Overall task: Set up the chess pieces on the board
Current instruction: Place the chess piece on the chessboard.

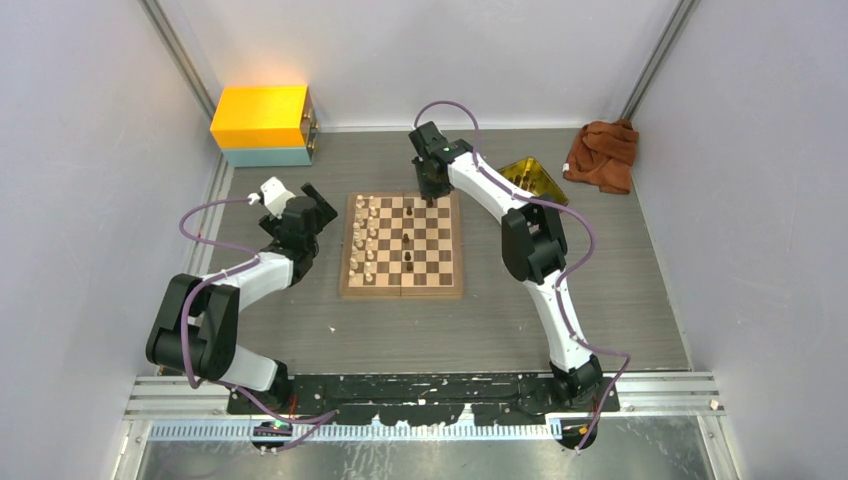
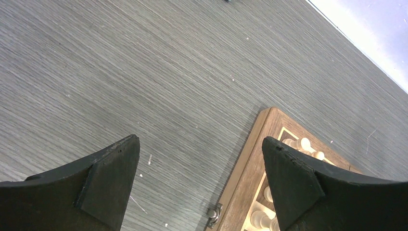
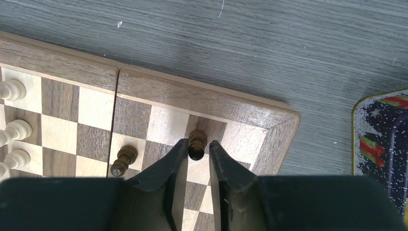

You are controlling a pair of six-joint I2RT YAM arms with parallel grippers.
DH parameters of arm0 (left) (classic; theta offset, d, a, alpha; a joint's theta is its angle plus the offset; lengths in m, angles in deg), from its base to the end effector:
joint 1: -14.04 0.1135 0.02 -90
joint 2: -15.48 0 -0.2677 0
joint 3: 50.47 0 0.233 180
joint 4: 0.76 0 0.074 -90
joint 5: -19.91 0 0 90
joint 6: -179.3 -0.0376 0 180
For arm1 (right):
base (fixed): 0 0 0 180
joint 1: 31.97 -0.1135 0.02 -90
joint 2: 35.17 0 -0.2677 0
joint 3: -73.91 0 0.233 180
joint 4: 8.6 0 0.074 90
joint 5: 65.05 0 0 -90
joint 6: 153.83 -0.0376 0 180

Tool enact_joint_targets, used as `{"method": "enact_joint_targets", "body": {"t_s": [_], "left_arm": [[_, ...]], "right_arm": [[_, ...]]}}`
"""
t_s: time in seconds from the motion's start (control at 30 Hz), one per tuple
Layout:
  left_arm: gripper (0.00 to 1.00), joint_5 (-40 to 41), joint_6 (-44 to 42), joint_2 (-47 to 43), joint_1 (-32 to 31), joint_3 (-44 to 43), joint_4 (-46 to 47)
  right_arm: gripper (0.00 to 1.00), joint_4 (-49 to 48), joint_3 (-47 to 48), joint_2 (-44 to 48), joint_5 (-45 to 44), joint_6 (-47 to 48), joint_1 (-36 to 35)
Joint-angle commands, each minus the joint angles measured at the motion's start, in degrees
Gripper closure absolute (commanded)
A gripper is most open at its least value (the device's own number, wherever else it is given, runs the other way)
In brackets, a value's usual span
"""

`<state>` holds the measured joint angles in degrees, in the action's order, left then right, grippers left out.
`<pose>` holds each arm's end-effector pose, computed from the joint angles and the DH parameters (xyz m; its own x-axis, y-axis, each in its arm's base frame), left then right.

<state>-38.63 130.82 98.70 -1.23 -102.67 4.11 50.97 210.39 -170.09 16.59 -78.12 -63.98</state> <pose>0.2785 -0.0557 0.2125 -0.1677 -0.5404 -0.8246 -0.4520 0.7854 -0.4228 0.4276 0.2608 0.2151 -0.8103 -0.2185 -0.5438 -0.2674 0.9635 0.0113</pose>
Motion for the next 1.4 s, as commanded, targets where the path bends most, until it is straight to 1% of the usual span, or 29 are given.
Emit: {"method": "enact_joint_targets", "body": {"t_s": [0.0, 0.1, 0.23, 0.63, 0.77, 1.0, 1.37], "left_arm": [[0.02, 2.02, -0.47, -1.83, -0.30, -1.05, 1.92], [0.02, 1.94, -0.34, -1.78, -0.29, -1.04, 2.01], [0.02, 1.94, -0.38, -1.92, -0.29, -1.09, 2.01], [0.02, 1.94, -0.12, -1.85, -0.47, -0.87, 2.01], [0.02, 2.00, -0.12, -1.75, -0.55, -0.94, 2.01], [0.02, 2.11, -0.12, -1.66, -0.61, -1.45, 1.96], [0.02, 2.55, -0.29, -2.27, -0.97, -1.72, 1.41]], "right_arm": [[0.69, -1.49, 0.09, 2.52, 0.54, -0.46, 0.25], [0.66, -1.53, 0.08, 2.77, 0.41, -0.37, 0.22], [0.65, -1.57, 0.08, 3.04, 0.11, -0.37, 0.24], [0.65, -1.07, -0.10, 2.96, -0.83, 0.05, 0.45], [0.65, -2.23, -1.13, 4.23, -0.63, 0.40, 0.47], [0.65, -2.34, 0.60, 6.53, -1.30, 2.74, 0.21], [0.65, -1.91, 0.90, 8.04, -1.01, 4.35, -2.34]]}}
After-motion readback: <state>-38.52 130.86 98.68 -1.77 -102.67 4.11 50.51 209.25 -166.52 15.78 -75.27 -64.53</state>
